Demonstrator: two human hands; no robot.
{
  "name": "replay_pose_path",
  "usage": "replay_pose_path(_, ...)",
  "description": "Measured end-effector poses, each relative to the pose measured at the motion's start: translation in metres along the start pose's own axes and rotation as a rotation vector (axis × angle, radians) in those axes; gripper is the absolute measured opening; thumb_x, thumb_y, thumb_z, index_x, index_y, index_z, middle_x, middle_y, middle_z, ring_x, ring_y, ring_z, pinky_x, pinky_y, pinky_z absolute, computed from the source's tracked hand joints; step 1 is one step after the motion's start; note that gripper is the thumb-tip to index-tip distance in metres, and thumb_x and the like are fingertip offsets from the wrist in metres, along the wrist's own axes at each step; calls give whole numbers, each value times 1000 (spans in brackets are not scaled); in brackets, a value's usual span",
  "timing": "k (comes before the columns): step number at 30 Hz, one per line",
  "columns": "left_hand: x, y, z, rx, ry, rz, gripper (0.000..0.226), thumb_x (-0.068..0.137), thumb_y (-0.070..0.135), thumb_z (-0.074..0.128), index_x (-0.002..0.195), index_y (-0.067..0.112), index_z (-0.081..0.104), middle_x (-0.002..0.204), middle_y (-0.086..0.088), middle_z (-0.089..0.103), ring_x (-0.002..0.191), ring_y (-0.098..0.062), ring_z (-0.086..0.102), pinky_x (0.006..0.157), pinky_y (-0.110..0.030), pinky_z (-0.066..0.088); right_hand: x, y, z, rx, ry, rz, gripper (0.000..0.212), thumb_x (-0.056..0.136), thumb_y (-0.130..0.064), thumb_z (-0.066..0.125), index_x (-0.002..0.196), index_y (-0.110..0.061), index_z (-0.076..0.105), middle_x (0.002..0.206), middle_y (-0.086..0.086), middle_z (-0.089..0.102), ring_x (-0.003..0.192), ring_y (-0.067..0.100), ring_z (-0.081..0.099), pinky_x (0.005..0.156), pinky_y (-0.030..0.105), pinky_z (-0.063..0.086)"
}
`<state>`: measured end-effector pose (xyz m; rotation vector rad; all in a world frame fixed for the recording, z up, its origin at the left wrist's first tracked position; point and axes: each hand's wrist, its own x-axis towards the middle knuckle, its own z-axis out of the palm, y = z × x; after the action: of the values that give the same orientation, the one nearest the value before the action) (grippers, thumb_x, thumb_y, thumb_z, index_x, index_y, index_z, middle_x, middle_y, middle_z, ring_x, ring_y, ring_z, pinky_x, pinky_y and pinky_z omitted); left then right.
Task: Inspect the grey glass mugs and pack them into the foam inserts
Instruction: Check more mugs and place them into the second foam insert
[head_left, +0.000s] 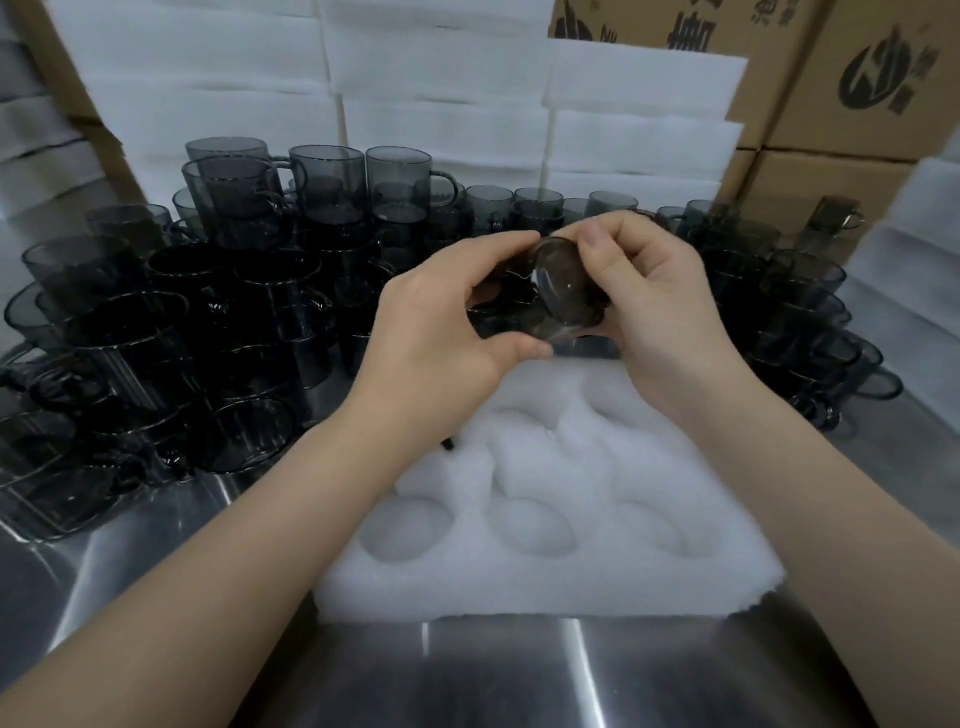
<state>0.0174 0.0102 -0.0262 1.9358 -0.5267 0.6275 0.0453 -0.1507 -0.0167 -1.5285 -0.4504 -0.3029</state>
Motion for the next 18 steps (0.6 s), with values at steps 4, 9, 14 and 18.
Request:
replay_pose_path(4,2,-2,-2,-91,25,-86,65,64,3,86,124,15,63,115,6,68,110,-8,63,98,-31,50,3,2,-10,162,-214,120,23,90,-14,60,113,-15,64,106,5,69,97,21,68,72,37,57)
replay_pose_path(9,3,-3,-2,-74,22,-114,64,64,4,86,123,17,65,113,5,68,109,-9,63,97,-33,51,3,5,-10,114,-250,125,35,76,-11,71,109,-18,62,106,2,68,92,22,68,72,35,57)
replay_pose_path(14,1,1,0,38,-22,-32,66,64,12,88,125,16,63,115,5,66,110,-10,60,100,-34,47,1,4,-1,25,-6,93,13,95,-25,61,84,-18,66,84,3,70,74,21,70,57,38,56)
replay_pose_path(18,1,4,0,46,-36,-8,61,66,28,84,123,22,63,112,8,64,107,-9,59,98,-34,47,1,-1,-3,77,0,188,41,102,-39,41,96,-12,72,91,12,74,82,29,71,58,40,57)
